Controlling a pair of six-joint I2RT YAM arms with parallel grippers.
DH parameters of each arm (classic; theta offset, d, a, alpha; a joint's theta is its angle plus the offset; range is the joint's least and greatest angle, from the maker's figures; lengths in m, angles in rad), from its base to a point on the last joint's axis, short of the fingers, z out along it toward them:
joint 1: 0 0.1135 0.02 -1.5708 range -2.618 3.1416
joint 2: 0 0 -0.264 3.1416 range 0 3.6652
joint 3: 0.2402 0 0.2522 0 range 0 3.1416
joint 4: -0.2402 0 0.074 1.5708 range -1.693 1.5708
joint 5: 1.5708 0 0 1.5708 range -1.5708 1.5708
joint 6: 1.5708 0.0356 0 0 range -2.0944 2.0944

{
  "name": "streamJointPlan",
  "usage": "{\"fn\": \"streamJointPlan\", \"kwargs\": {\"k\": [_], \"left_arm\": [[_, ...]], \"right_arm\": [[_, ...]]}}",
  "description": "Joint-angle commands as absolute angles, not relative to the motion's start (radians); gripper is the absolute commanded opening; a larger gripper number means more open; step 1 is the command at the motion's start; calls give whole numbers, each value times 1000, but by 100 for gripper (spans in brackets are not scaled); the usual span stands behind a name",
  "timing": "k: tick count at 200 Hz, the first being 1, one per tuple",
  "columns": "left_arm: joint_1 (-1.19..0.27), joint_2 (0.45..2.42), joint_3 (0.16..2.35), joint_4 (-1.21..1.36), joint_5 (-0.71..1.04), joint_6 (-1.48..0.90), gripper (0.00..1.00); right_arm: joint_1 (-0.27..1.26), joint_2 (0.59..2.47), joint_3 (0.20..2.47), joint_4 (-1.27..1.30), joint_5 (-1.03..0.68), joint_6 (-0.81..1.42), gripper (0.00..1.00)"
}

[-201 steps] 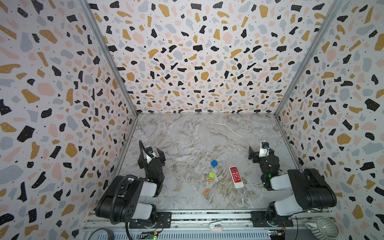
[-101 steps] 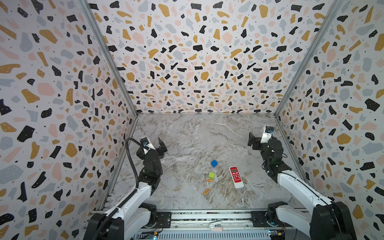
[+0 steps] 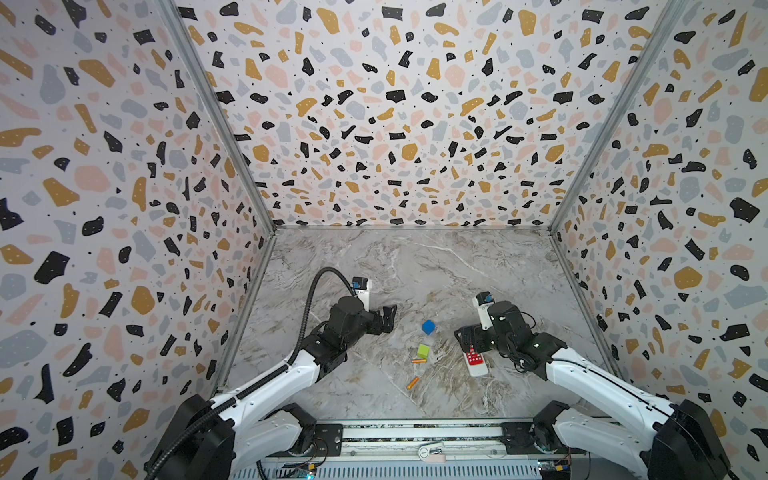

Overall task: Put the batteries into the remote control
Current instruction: 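Grasp the red remote with the right gripper while the left arm advances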

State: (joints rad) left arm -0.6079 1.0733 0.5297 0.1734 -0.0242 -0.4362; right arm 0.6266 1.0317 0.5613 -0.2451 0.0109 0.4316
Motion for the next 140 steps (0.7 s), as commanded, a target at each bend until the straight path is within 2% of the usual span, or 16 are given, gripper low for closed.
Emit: {"fn": "streamJointPlan", "kwargs": {"k": [1, 77, 140], "left_arm": [[-627, 1049, 497, 290, 79, -453, 99], [-663, 1101, 482, 382, 145, -450, 100], [-678, 1104, 488, 396, 135, -446, 99]], "right_arm": [[639, 1037, 530, -332, 37, 536, 100], [792, 1096, 473, -399, 101, 667, 96], [811, 1105, 443, -392, 151, 695, 91]]}}
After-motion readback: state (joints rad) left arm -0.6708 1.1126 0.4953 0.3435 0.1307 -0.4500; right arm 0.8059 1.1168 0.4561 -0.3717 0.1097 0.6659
